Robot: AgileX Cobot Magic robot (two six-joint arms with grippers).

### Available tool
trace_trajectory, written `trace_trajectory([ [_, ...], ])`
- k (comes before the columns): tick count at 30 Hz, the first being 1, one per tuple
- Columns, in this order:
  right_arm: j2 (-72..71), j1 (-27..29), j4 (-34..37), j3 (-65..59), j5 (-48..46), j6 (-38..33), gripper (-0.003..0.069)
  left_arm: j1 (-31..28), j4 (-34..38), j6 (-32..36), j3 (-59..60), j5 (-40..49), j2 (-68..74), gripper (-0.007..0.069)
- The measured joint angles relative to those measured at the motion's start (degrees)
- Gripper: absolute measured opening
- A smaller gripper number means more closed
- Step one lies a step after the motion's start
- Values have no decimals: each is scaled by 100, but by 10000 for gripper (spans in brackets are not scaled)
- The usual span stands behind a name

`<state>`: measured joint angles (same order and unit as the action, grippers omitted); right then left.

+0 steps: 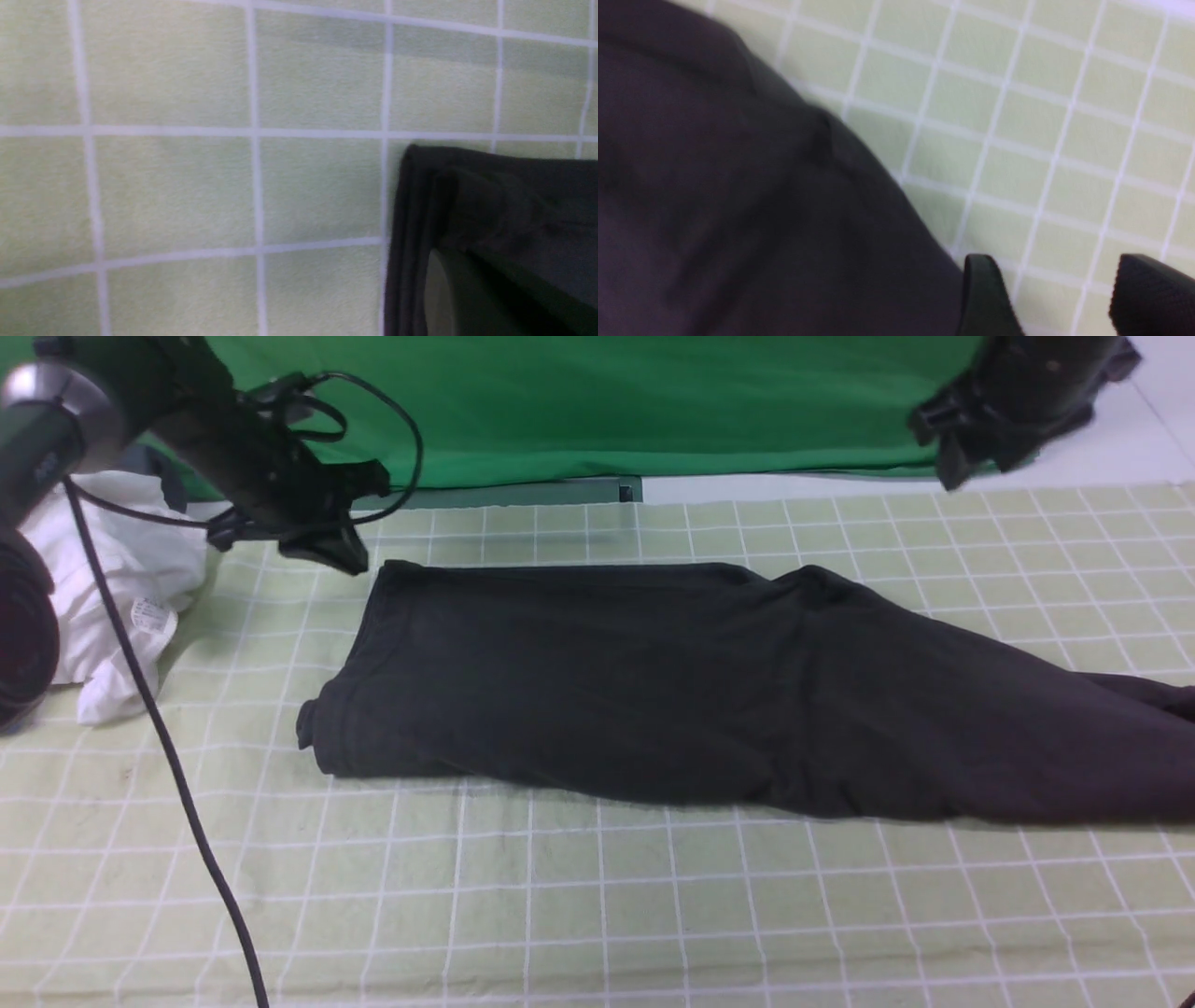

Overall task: Fold a long-sleeved shirt over a green coffee tablecloth.
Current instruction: 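Pull the folded dark garment lengthwise by its ends to straighten it flat on the table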

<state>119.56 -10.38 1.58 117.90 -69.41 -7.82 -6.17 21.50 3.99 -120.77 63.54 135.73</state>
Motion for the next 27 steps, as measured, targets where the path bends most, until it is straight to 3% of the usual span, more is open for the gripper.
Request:
trace_trajectory([
  [6, -758, 599, 6, -1524, -14, 4, 363, -128, -28, -80, 0, 221, 0, 13],
  [10, -1098, 1301, -5, -2716, -16, 94, 363, -118, -23, -80, 0, 248, 0, 14],
  [15, -1096, 1963, -24, -3639, 976, 133, 362, -118, 42, -80, 0, 248, 0, 14],
  [18, -964, 2133, -26, -3793, 1422, 109, 316, -118, 71, -80, 0, 248, 0, 14],
  [23, -726, 2105, -2, -3798, 1119, -40, 202, -118, 85, -78, 0, 248, 0, 14],
  [27, -686, 1976, 23, -3962, 509, -70, 235, -118, 98, -57, 0, 259, 0, 14],
])
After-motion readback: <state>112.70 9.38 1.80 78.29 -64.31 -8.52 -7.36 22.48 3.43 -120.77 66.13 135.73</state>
